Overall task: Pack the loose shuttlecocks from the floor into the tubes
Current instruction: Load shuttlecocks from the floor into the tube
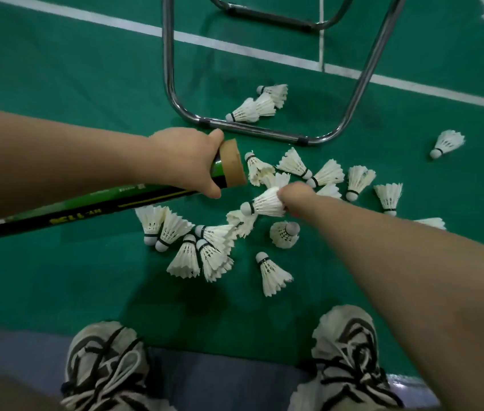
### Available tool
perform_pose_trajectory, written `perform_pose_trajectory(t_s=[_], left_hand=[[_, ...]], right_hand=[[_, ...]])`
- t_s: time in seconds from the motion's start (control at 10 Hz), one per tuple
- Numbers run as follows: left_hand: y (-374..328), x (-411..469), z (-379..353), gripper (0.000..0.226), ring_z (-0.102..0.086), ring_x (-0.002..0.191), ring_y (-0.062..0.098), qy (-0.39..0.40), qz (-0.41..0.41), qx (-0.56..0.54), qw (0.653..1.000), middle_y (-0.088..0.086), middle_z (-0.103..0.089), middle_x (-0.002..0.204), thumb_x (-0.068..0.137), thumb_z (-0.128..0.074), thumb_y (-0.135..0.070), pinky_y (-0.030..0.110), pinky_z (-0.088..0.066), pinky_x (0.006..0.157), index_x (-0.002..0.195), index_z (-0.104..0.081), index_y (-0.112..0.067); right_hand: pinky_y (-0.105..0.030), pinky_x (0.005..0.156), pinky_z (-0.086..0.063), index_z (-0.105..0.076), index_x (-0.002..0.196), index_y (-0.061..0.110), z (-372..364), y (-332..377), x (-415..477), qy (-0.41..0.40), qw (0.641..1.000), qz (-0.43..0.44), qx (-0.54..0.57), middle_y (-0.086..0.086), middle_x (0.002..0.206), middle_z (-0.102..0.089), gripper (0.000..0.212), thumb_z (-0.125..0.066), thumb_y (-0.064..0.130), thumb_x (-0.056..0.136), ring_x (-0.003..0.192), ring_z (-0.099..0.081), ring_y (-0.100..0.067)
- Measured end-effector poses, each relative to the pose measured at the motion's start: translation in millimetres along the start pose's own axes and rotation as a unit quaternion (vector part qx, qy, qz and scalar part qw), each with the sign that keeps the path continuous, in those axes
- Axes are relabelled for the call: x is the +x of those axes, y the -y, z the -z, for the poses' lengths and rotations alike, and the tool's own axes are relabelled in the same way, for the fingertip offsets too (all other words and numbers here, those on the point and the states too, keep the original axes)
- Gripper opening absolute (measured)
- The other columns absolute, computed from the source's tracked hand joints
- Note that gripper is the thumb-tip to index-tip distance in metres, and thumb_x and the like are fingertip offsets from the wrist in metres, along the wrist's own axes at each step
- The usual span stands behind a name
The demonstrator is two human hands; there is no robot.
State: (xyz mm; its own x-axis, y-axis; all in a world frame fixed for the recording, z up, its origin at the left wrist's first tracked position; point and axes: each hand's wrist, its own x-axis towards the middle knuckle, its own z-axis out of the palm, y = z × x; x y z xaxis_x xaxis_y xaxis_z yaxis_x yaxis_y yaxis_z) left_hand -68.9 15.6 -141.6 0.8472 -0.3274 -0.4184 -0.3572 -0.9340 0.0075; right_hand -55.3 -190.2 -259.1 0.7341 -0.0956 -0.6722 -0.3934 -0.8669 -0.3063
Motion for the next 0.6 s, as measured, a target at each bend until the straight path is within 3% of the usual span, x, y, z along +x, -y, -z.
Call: perform_pose_trajectory(t_s=[0.2, 0.3, 0.4, 0.5, 0.6], left_hand=[[-14.6, 5.3, -3.5, 0.065, -0.051, 0.063, 0.014, 0.018, 0.007, 0.003, 1.0, -0.002, -0.053, 0.072, 0.07, -0.071, -0.056, 0.032, -0.049, 0.056, 0.111, -0.038, -0.018], [-19.8, 10.4, -2.9, 0.069, -0.052, 0.064, 0.014, 0.016, 0.029, 0.001, 0.999, -0.006, -0.051, 0.071, 0.069, -0.071, -0.057, 0.03, -0.046, 0.056, 0.118, -0.039, -0.019], [-25.6, 16.5, -1.3, 0.066, -0.05, 0.061, 0.011, 0.011, 0.056, 0.0, 0.998, -0.007, -0.051, 0.07, 0.069, -0.07, -0.059, 0.027, -0.041, 0.051, 0.114, -0.039, -0.021], [-32.2, 24.2, 5.8, 0.063, -0.052, 0.063, 0.01, -0.007, 0.065, -0.022, 0.998, -0.007, -0.054, 0.072, 0.067, -0.07, -0.059, 0.029, -0.045, 0.054, 0.107, -0.039, -0.022], [-41.5, 31.8, 15.7, 0.065, -0.051, 0.062, 0.009, -0.034, 0.068, -0.03, 0.997, -0.006, -0.055, 0.072, 0.067, -0.07, -0.059, 0.029, -0.047, 0.055, 0.11, -0.038, -0.022]], right_hand=[[-0.03, 0.095, -0.038, -0.045, 0.132, -0.005, 7.4, -14.6, 5.1, 0.011, 1.0, -0.013, 0.018, -0.022, 0.136, -0.048, 0.038, -0.034, 0.009, 0.099, 0.127, -0.044, -0.033], [-0.03, 0.101, -0.035, -0.045, 0.132, -0.005, 3.6, -10.0, -2.5, 0.021, 1.0, 0.002, 0.022, -0.021, 0.137, -0.047, 0.038, -0.033, 0.009, 0.099, 0.128, -0.043, -0.031], [-0.022, 0.086, -0.04, -0.044, 0.133, -0.003, -2.0, -6.9, -2.9, 0.04, 0.997, 0.003, 0.071, -0.019, 0.139, -0.046, 0.039, -0.033, 0.008, 0.098, 0.129, -0.042, -0.029], [-0.014, 0.052, -0.033, -0.044, 0.134, 0.0, -1.8, 8.0, -13.7, 0.036, 0.991, 0.006, 0.13, -0.017, 0.139, -0.046, 0.039, -0.033, 0.01, 0.098, 0.128, -0.043, -0.027], [-0.016, 0.066, -0.036, -0.046, 0.132, -0.001, -9.2, 7.8, -12.1, 0.051, 0.991, 0.008, 0.127, -0.017, 0.138, -0.047, 0.038, -0.034, 0.012, 0.098, 0.127, -0.044, -0.029]])
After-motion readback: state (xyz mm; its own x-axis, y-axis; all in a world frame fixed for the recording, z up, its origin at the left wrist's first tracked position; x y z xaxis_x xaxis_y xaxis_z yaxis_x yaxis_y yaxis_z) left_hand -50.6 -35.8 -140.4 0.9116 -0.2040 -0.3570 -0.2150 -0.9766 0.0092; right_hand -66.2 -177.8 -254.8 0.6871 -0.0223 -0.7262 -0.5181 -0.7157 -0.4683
